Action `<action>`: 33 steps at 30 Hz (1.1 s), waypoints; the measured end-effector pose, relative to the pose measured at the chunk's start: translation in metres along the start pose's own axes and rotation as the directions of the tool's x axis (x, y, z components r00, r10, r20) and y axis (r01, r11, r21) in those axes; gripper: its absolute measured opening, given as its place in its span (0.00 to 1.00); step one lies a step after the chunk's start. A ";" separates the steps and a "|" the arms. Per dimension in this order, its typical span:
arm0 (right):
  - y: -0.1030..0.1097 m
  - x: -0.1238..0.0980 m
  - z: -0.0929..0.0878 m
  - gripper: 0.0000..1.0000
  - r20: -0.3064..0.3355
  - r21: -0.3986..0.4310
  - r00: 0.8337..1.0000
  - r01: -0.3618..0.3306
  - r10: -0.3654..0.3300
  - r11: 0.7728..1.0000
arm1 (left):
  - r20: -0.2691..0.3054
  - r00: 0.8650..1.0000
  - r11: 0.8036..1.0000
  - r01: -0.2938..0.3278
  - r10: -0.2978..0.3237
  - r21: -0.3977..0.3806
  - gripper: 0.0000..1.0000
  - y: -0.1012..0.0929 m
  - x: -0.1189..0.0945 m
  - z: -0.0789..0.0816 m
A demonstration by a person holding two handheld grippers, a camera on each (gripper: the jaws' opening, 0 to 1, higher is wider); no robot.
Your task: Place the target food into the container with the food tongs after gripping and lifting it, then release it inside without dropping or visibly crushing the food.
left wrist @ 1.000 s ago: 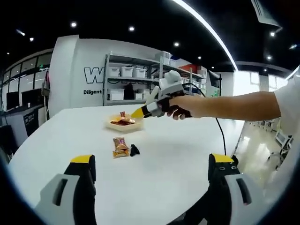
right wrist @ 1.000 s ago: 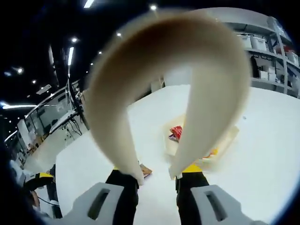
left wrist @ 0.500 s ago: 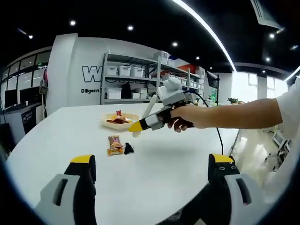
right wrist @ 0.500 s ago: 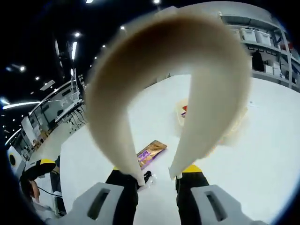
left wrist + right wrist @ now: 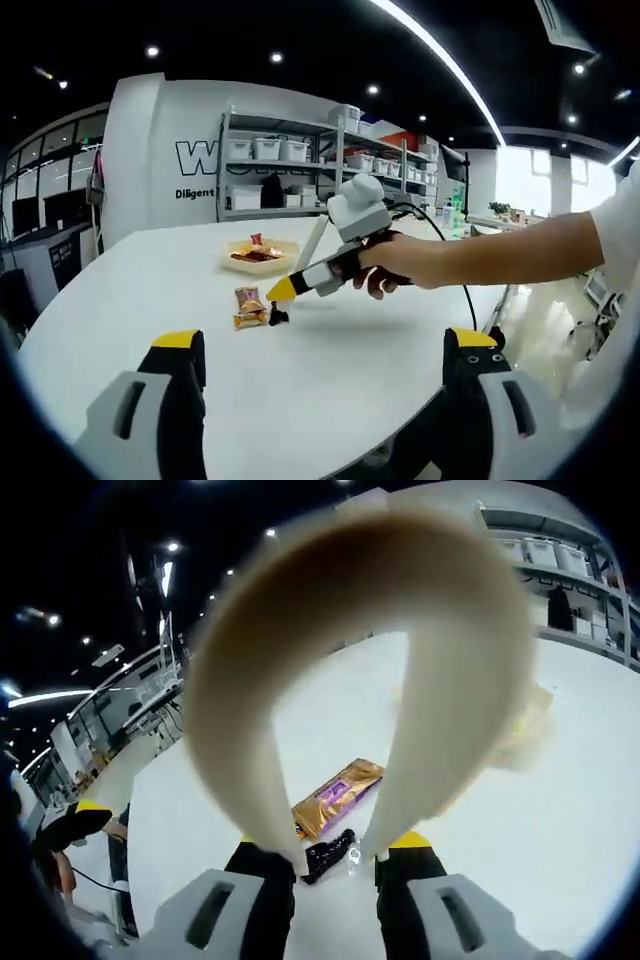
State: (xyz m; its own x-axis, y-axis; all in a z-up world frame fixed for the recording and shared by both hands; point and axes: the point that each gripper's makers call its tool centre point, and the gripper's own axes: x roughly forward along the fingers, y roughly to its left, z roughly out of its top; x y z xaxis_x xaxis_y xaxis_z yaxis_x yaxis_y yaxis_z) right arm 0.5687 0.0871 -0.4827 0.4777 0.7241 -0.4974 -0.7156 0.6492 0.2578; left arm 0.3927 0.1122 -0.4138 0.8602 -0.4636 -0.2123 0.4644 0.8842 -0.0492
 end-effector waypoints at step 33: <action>-0.074 -0.037 0.015 0.25 0.069 0.019 0.988 0.137 -0.138 0.990 | -0.003 1.000 0.999 0.019 -0.019 0.043 0.95 -0.010 0.011 0.005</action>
State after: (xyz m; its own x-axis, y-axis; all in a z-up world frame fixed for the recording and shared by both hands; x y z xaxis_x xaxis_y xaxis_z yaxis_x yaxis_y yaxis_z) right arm 0.6120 0.0156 -0.4717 0.6062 0.6417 -0.4699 -0.6335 0.7468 0.2027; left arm 0.3982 0.0980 -0.4105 0.8506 -0.4800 -0.2147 0.4893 0.8721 -0.0115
